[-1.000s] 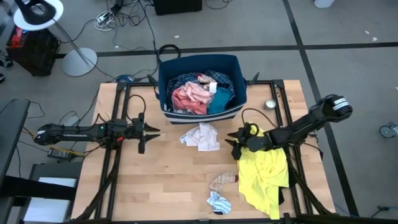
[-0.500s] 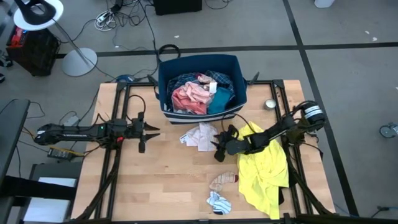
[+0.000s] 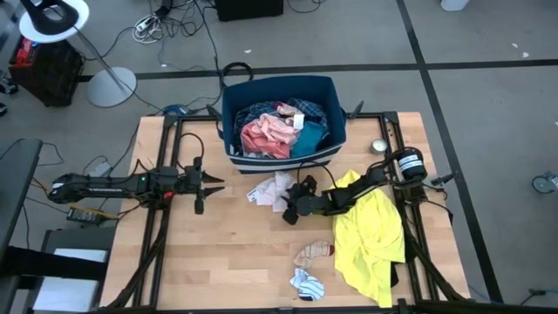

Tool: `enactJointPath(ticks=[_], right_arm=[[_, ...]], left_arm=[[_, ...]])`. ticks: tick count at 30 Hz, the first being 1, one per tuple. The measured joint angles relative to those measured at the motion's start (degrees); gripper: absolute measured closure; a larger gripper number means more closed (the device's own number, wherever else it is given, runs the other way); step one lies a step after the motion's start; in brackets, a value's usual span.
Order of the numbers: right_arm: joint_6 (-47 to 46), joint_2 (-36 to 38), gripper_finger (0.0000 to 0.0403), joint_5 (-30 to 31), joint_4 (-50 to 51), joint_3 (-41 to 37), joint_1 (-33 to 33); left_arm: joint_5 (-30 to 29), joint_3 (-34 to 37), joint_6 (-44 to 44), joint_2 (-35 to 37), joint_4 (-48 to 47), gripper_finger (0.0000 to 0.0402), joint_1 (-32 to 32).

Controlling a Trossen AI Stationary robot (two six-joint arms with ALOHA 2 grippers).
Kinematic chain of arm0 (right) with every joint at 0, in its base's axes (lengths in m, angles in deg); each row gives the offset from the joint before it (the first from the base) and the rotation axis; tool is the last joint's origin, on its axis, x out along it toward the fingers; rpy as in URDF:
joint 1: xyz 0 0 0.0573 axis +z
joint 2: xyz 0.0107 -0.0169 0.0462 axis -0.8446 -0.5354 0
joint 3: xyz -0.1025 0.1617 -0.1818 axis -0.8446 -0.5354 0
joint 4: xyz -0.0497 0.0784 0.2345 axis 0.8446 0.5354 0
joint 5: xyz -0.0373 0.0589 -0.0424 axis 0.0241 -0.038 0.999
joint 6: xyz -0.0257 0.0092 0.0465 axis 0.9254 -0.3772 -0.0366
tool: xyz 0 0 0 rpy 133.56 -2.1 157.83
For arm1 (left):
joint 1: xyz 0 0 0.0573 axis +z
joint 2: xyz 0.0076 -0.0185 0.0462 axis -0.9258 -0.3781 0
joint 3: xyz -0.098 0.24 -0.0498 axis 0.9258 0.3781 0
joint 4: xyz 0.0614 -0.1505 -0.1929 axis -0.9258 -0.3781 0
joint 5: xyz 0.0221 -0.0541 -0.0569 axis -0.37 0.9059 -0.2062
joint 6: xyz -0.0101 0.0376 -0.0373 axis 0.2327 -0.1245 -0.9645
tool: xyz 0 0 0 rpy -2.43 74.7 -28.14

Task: Sort clothes
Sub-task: Put the light pink underwear into the blue bin

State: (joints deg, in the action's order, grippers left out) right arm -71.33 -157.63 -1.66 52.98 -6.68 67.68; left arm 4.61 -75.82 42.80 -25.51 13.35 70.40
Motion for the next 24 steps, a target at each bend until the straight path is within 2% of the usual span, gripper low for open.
enactJointPath(ticks=[3, 5, 10, 20, 24], right_arm=[[0.1, 0.8, 0.0356, -0.6, 1.1, 0.2, 0.9], [2.1, 2.5, 0.0387, -1.1, 2.1, 0.0, 1.9], [2.5, 9.3, 0.0395, 1.4, 8.0, 0.0, 4.0], [4.6, 28.0, 0.0398, 10.8, 22.8, 0.1, 7.5], [5.0, 33.0, 0.04, 11.4, 34.8, 5.2, 7.6]], left_arm=[[0.0, 0.0, 0.0, 0.0, 0.0, 0.0291, 0.0], [0.0, 0.0, 0.1, 0.0, 0.0, 0.0291, 0.0], [-0.3, 0.0, 1.3, 0.0, 0.0, 0.0291, 0.0], [-0.7, 0.0, 2.7, 0.0, 0.1, 0.0291, 0.0], [-1.1, 0.0, 5.8, 0.0, 0.6, 0.0291, 0.0]])
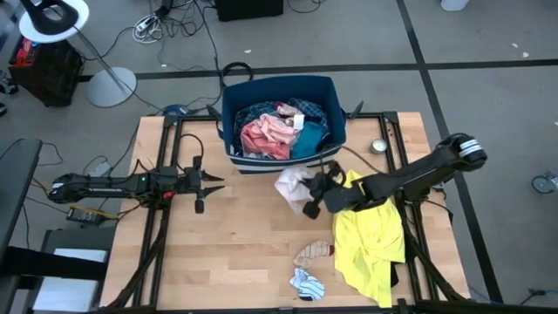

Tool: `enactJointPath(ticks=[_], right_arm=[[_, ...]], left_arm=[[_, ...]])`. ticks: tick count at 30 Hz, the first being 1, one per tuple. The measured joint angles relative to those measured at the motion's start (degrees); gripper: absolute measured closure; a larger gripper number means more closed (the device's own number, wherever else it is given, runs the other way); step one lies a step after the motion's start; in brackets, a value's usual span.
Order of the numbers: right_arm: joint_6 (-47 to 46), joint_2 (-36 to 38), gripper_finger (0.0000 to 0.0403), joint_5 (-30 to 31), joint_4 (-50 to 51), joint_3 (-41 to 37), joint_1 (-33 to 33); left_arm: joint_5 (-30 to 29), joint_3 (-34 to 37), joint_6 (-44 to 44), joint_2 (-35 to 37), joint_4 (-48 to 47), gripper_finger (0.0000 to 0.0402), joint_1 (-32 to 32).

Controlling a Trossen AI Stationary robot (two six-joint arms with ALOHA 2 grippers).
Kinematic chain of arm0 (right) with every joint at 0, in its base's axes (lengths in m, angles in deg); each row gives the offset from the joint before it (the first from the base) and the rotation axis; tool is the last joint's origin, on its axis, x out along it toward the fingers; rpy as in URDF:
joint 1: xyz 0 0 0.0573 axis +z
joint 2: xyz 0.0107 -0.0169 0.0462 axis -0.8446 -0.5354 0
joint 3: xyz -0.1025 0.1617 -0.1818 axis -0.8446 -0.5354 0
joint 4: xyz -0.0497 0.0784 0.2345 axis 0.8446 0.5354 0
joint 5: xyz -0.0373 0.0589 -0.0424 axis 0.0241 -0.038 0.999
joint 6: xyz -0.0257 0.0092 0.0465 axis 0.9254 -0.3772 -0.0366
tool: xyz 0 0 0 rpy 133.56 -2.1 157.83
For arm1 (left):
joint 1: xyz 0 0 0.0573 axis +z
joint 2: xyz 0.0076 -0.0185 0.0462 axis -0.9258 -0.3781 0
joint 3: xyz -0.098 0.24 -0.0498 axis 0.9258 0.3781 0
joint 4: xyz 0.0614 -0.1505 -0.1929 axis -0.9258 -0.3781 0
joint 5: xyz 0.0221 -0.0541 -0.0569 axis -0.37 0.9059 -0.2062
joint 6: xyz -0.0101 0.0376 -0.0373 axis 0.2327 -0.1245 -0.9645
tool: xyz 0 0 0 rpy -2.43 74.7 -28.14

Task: Sort clothes
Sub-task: Put the light pink underwear into the blue bin

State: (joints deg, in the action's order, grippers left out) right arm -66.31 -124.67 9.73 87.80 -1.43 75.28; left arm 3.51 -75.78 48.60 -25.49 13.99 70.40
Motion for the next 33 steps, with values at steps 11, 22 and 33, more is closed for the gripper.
enactJointPath(ticks=[11, 22, 33], right_arm=[[4.9, 0.7, 0.04, 2.2, 26.1, 25.6, -3.5], [19.7, 0.7, 0.0399, 1.5, 24.2, 36.4, -14.9], [19.5, -1.4, 0.0364, -6.3, 19.7, 36.4, -27.8]], left_arm=[[-1.6, 0.0, 1.0, 0.0, 0.5, 0.0291, 0.0], [-1.6, 0.0, 0.8, 0.0, 0.6, 0.0291, 0.0], [-1.5, 0.0, 0.8, 0.0, 0.8, 0.0291, 0.0]])
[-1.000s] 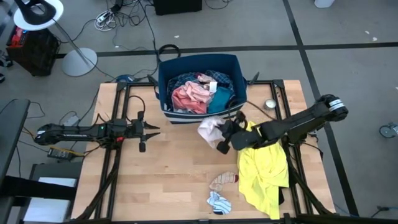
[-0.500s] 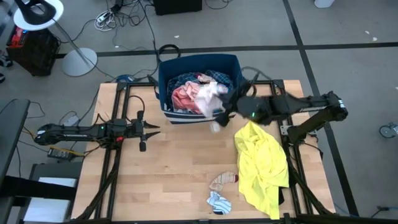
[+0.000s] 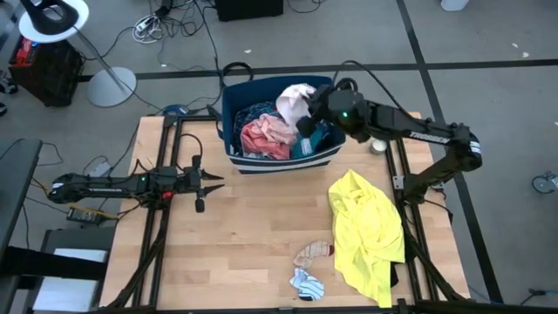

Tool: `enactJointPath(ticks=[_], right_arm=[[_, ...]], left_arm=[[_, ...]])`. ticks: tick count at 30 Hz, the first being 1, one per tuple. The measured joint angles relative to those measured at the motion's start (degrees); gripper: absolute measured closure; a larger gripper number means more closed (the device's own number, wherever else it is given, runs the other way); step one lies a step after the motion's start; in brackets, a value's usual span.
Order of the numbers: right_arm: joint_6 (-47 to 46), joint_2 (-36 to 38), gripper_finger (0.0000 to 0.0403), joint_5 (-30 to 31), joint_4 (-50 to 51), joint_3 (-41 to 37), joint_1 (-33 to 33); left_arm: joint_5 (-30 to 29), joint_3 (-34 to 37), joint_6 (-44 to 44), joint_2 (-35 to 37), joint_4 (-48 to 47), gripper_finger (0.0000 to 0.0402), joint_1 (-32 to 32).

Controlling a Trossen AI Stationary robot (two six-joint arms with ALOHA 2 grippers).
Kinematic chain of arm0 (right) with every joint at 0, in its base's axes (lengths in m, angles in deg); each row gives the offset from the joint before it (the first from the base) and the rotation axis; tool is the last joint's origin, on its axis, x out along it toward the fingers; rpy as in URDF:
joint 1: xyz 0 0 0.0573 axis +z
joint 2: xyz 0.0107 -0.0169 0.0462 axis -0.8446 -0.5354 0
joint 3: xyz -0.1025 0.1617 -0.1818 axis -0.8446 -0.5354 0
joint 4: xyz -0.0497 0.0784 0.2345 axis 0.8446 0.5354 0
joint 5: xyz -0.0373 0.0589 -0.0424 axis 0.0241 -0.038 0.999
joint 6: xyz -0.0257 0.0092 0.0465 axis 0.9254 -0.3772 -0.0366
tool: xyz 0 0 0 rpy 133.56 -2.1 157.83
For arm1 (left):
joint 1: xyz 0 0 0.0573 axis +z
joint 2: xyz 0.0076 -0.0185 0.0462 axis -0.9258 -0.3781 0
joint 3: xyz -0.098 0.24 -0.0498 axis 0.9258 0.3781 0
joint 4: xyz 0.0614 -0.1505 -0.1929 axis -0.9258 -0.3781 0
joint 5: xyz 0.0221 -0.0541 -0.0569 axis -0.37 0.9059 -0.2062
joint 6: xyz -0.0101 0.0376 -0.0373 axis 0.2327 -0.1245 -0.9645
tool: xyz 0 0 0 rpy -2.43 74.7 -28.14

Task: Sort clothes
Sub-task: Put the light pink underwear into the blue bin, then put the pink striped sock into the blue bin

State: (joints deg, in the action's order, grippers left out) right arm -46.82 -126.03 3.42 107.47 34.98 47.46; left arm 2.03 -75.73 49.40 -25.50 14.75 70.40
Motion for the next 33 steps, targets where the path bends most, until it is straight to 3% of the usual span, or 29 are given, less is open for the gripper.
enactJointPath(ticks=[11, 18, 25, 33], right_arm=[[0.5, -6.3, 0.0273, -0.1, 0.2, 0.0, -2.1], [0.5, -5.1, 0.0223, 0.4, 1.0, 0.0, -1.4], [-1.0, 0.7, 0.0201, 0.4, 7.7, 0.0, 2.7], [-12.6, 6.3, 0.0203, -4.0, 19.9, 0.0, 11.6]], left_arm=[[0.0, 0.0, 0.0, 0.0, 0.0, 0.0291, 0.0], [0.0, 0.0, 0.0, 0.0, 0.0, 0.0291, 0.0], [-0.1, 0.0, 0.0, 0.0, 0.0, 0.0291, 0.0], [-0.2, 0.0, 0.0, 0.0, 0.1, 0.0291, 0.0]])
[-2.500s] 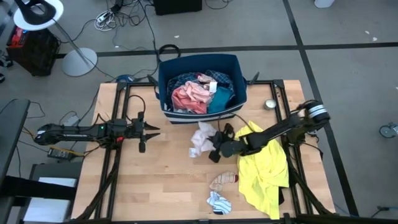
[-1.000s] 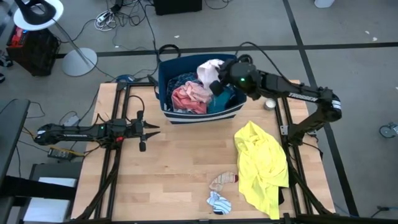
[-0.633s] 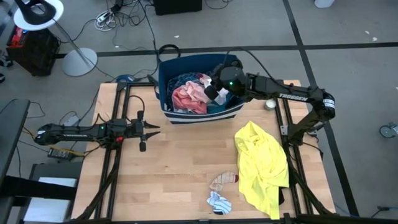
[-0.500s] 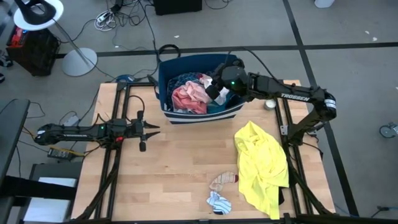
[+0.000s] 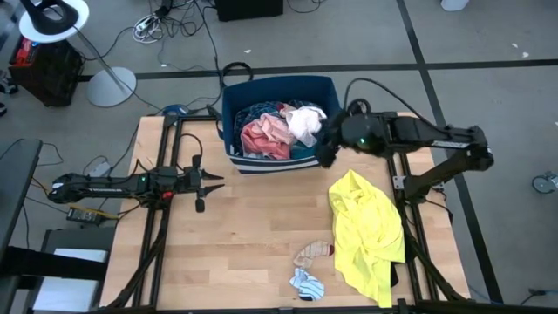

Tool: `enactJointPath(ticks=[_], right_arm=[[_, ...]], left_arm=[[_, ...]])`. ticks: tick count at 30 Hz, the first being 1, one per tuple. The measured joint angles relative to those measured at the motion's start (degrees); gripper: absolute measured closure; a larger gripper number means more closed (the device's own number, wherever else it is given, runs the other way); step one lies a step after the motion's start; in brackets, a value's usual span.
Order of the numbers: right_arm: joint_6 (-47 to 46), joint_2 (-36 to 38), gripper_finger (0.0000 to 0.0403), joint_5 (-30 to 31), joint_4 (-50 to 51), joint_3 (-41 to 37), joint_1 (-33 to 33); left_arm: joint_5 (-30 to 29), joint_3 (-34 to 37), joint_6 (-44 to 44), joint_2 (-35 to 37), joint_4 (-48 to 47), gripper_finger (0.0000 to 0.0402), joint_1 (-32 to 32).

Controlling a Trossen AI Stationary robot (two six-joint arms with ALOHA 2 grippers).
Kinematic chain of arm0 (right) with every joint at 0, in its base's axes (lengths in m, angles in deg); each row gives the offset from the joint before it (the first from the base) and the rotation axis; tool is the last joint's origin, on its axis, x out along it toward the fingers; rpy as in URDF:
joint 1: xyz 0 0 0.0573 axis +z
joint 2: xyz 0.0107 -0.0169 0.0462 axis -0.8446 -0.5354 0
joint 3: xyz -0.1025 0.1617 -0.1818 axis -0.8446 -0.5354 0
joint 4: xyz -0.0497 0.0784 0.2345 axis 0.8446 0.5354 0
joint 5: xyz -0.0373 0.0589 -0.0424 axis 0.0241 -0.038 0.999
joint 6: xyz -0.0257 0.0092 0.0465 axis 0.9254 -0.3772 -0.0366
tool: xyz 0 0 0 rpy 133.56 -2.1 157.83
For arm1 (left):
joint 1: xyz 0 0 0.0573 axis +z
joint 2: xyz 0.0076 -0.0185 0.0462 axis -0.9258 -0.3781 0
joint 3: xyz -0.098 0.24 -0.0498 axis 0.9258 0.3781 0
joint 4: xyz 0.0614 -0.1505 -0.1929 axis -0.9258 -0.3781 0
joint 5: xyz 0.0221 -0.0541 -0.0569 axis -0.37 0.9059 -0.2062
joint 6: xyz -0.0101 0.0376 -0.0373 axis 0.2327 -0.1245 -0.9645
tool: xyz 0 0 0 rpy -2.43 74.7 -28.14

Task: Sort clothes
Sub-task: Put the pink striped sock into the blue bin

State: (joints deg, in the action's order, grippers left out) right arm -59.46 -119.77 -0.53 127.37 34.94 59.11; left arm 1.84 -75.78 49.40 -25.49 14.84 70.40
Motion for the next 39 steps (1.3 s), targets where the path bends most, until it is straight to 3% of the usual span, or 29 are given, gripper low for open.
enactJointPath(ticks=[8, 14, 17, 22, 29, 39], right_arm=[[-13.0, -0.6, 0.0205, -0.7, 14.5, -0.1, 9.4], [-21.8, -1.2, 0.0209, -0.6, 16.3, -4.1, 14.6], [-24.3, -1.5, 0.0208, -1.7, 15.8, -7.3, 16.8], [-26.3, -1.5, 0.021, -7.1, 10.2, -14.8, 19.3], [-23.4, -1.5, 0.0211, -17.5, -6.4, -26.9, 21.1], [-18.8, -1.5, 0.0221, -21.7, -28.9, -39.1, 22.5]], left_arm=[[0.0, 0.0, -0.2, 0.0, 0.3, 0.0291, 0.0], [4.2, 0.0, -6.6, 0.0, 6.0, 0.0291, 0.0], [3.1, -0.1, -6.7, 0.0, 7.2, 0.0291, 0.0], [-0.5, -0.1, -5.7, 0.0, 5.5, 0.0291, 0.0], [-3.5, -0.1, -5.6, 0.0, 4.4, 0.0291, 0.0], [-3.5, -0.1, -5.6, 0.0, 4.3, 0.0291, 0.0]])
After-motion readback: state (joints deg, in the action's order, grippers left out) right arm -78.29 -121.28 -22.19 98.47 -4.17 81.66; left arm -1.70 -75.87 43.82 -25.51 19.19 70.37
